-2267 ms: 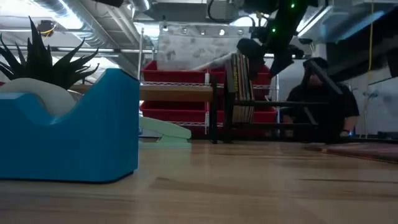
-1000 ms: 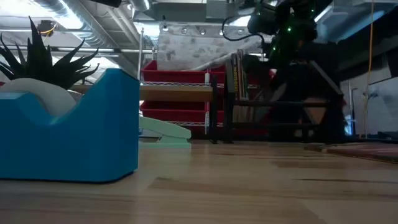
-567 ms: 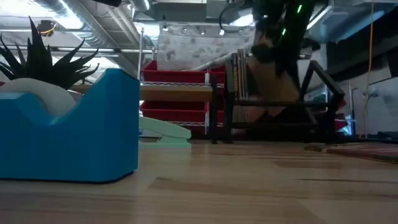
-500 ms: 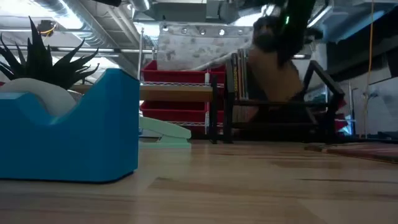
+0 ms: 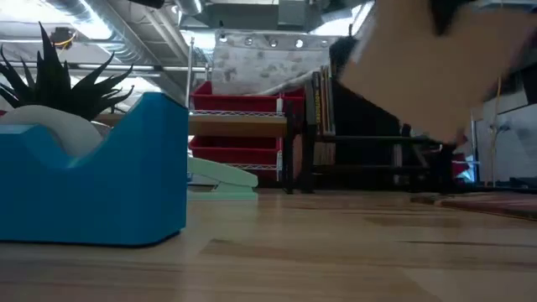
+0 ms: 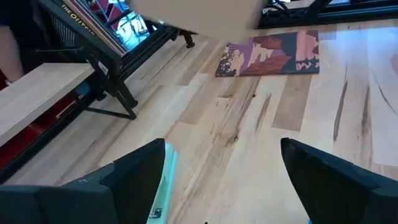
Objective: Stock shelves
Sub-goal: Remove the brown blue book from the bookshelf, then remove the blue book from the bookshelf
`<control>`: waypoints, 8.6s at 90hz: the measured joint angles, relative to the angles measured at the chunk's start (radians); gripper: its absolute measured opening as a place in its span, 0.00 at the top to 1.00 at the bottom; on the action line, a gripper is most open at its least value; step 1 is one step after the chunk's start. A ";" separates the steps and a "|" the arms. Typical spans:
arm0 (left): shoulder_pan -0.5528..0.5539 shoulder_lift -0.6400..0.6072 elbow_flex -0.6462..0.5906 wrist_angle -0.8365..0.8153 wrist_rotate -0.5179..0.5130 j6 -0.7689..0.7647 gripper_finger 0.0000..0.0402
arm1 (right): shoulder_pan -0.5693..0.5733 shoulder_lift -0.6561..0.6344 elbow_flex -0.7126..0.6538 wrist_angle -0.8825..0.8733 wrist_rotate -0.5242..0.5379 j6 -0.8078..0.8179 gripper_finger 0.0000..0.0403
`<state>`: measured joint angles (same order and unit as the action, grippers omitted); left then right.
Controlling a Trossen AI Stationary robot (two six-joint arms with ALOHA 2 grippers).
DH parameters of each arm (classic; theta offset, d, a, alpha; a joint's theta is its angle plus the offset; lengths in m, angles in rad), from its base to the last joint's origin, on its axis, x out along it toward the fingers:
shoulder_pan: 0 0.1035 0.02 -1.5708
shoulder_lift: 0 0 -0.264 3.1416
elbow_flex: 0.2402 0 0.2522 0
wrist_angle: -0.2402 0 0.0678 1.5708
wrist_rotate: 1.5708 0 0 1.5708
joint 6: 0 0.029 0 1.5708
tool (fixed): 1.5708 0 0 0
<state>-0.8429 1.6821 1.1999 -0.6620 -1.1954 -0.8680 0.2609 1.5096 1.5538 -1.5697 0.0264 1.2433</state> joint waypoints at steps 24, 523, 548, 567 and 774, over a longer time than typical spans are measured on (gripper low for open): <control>-0.008 0.000 0.000 0.000 0.001 -0.008 0.23 | 0.078 0.044 -0.200 0.000 -0.350 0.159 1.00; 0.039 0.000 0.000 0.000 0.054 -0.060 0.23 | -0.609 -0.131 -0.495 1.065 0.663 -0.645 0.45; 0.040 0.000 0.000 0.000 0.053 -0.060 0.23 | -0.610 -0.158 -0.495 1.078 0.601 -0.649 0.45; 0.040 0.000 0.000 0.000 0.053 -0.060 0.23 | -0.609 -0.155 -0.495 1.101 0.564 -0.649 0.45; -0.074 0.000 -0.071 0.020 -0.040 -0.088 0.23 | -0.080 -0.070 -0.365 -0.008 -0.281 0.251 1.00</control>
<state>-0.9166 1.6821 1.1289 -0.6415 -1.2354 -0.9559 0.1811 1.4397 1.1885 -1.5778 -0.2542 1.4944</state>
